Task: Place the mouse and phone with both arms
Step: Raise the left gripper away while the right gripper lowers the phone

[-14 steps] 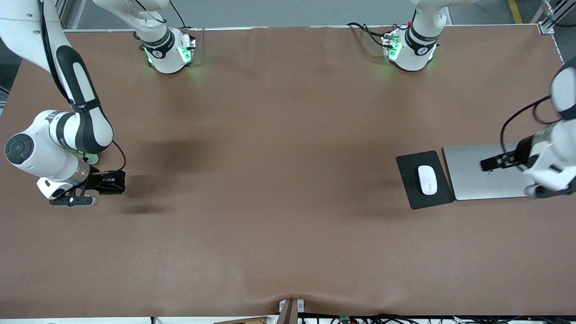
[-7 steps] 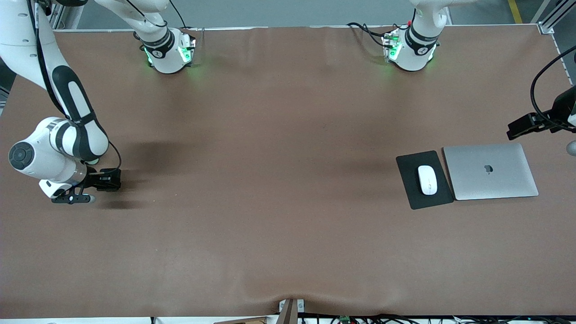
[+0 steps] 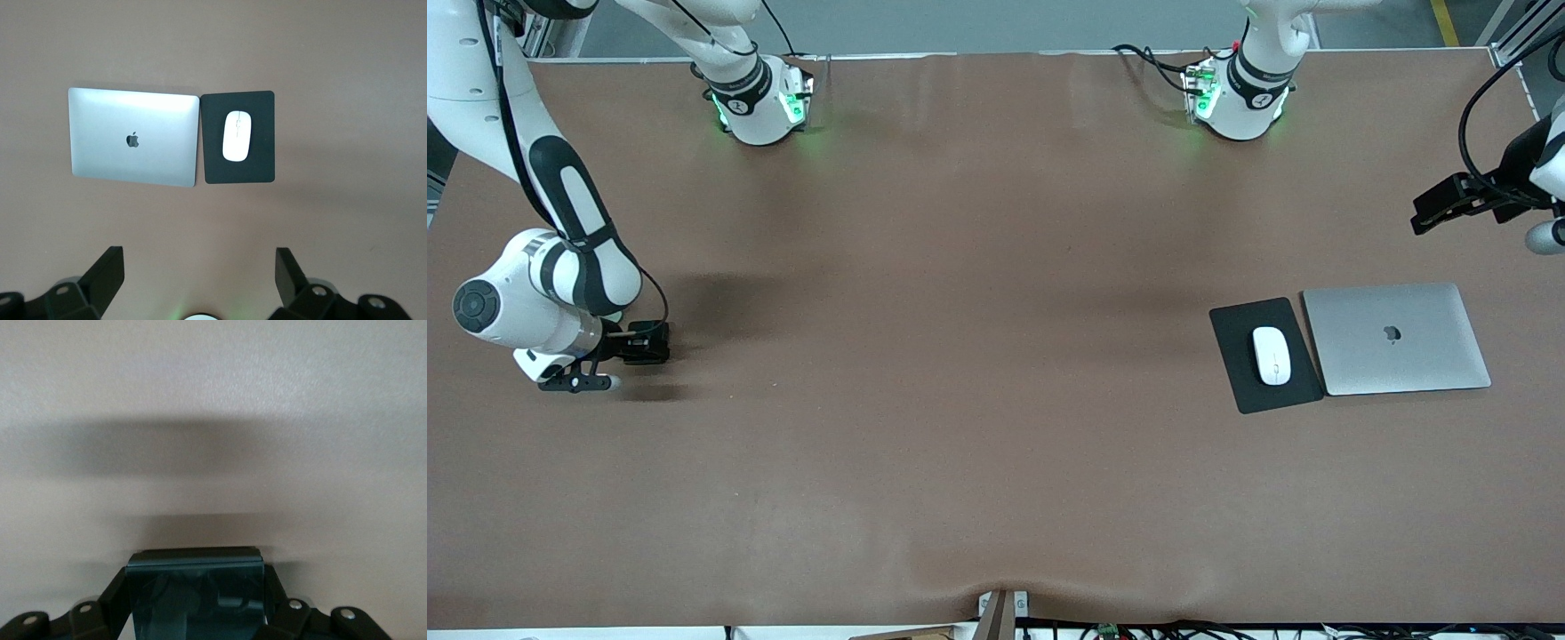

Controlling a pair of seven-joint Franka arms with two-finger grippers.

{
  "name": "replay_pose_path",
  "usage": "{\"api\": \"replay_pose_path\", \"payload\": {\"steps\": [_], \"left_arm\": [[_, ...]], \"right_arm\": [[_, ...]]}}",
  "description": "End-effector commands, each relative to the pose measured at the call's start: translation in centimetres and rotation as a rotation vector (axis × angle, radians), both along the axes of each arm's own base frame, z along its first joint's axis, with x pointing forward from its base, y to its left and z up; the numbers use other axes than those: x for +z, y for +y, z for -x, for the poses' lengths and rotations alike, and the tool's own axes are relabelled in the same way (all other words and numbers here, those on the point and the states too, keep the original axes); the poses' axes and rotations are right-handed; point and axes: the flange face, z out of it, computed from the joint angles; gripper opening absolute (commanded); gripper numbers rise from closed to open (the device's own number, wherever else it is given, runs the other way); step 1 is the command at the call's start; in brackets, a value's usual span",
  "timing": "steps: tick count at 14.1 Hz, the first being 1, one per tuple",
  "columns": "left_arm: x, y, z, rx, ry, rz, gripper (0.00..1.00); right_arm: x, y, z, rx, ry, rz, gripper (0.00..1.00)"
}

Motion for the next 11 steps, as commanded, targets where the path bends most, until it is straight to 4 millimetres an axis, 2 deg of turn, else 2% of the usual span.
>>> {"api": "replay_pose_path", "payload": {"steps": [1, 3, 4, 6, 8, 10, 11], "left_arm": [[-0.2, 0.6, 0.7, -0.003, 0.003, 0.03, 1.0], [-0.3, 0.5, 0.7, -0.004, 0.006, 0.03, 1.0], [-0.2, 0.4, 0.7, -0.006, 0.004, 0.03, 1.0], [-0.4, 0.5, 0.8, -0.004, 0.016, 0.03, 1.0], [-0.1, 0.5, 0.8, -0.006, 0.012, 0.03, 1.0], [0.2, 0.4, 1.1, -0.007, 0.012, 0.03, 1.0], [0.1, 0.3, 1.1, -0.008, 0.013, 0.03, 1.0]], "right_arm": [[-0.1, 0.2, 0.8, -0.011, 0.011, -0.005, 1.0], [0.5, 0.8, 0.6, -0.025, 0.025, -0.007, 1.0], [1.7, 1.5, 0.0, -0.013, 0.02, -0.008, 1.0], [5.9, 3.3, -1.5, 0.017, -0.019, -0.003, 1.0], [11.1, 6.1, -3.3, 0.064, -0.086, 0.005, 1.0], [16.2, 8.3, -4.2, 0.061, -0.074, -0.006, 1.0], [19.1, 10.1, -4.7, 0.047, -0.058, -0.01, 1.0]]}}
